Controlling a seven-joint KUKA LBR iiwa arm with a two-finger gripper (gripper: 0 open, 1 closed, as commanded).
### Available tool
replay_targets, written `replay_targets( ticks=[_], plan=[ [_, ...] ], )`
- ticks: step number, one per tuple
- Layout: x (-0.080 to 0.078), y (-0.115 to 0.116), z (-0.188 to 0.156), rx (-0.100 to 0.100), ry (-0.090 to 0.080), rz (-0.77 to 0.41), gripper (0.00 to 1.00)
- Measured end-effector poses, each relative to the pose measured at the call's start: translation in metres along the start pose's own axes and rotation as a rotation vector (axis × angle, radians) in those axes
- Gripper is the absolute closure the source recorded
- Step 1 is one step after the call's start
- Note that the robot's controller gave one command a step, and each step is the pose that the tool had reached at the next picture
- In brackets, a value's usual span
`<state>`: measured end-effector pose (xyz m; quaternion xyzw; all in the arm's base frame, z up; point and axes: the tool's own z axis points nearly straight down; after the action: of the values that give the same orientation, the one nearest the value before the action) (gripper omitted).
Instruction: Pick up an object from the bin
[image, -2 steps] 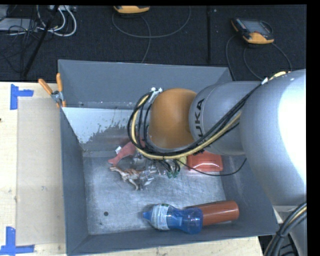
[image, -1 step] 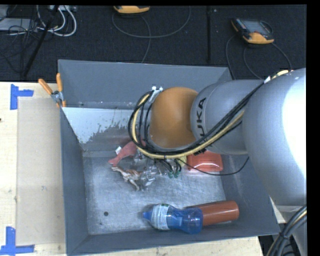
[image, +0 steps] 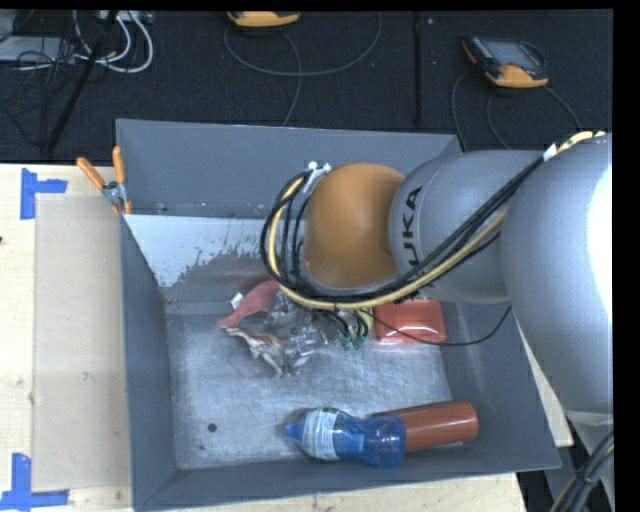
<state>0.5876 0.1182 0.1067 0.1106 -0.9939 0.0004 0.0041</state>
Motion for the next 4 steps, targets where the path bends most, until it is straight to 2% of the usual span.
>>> replay_targets(
  ticks=[1, 2, 4],
  plan=[
    [-0.002, 0.0, -0.016, 0.0, -0.01, 0.0, 1.0],
    [-0.002, 0.0, -0.023, 0.0, -0.012, 0.0, 1.0],
    [-0.001, 0.0, -0.032, 0.0, -0.006, 0.0, 1.0]
  ],
)
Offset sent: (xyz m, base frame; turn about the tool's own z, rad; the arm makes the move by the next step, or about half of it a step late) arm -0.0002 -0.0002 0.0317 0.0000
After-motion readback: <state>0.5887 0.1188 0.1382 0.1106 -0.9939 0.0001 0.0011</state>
